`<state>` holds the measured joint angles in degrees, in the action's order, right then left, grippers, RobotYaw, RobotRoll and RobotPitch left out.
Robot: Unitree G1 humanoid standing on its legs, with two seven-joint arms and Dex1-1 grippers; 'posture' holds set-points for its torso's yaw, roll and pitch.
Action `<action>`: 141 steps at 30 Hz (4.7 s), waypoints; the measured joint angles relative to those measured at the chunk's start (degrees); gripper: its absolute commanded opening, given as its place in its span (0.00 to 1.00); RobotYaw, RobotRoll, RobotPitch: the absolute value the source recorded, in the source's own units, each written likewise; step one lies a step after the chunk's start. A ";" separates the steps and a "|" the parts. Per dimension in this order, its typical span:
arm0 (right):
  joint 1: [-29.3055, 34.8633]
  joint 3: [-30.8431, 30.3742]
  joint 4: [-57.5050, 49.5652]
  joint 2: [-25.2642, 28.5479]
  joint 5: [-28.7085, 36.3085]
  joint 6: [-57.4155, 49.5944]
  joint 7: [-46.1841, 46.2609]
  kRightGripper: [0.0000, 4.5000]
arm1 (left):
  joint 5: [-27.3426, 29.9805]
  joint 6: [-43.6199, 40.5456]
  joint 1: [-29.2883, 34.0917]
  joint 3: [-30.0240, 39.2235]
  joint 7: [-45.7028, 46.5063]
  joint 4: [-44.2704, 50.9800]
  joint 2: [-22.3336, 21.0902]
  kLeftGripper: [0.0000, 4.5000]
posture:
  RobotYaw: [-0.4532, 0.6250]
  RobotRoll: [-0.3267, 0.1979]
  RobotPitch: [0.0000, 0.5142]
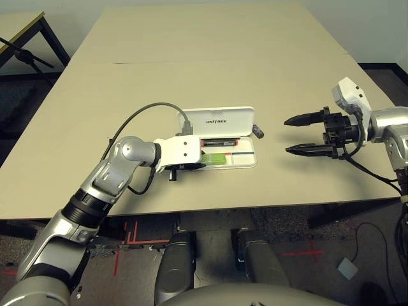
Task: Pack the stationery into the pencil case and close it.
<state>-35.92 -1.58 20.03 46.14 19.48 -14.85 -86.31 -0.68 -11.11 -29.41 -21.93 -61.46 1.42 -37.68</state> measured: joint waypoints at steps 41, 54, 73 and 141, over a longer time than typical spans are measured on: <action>-2.62 -2.99 0.62 -16.05 -10.29 -15.50 35.85 1.00 | 14.65 1.62 5.64 16.36 -7.15 2.36 -6.00 0.99 | 0.46 0.62 0.26; -8.66 -6.46 11.53 -19.99 -15.21 -13.93 38.96 1.00 | 17.19 -0.29 10.44 17.62 -7.53 7.18 -7.44 0.99 | 0.49 0.62 0.34; -9.78 -6.35 12.97 -22.01 -16.24 -12.69 39.27 0.12 | 18.62 -2.83 12.60 19.74 -5.85 11.02 -8.15 1.00 | 0.50 0.62 0.36; -2.37 -18.32 -9.44 -10.84 -16.93 2.40 9.19 0.73 | 17.54 0.17 10.11 19.10 -4.81 6.08 -7.41 1.00 | 0.49 0.62 0.24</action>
<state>-38.29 -19.90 10.60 35.30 2.55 -12.46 -77.13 16.86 -10.93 -19.30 -2.84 -66.28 7.50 -45.09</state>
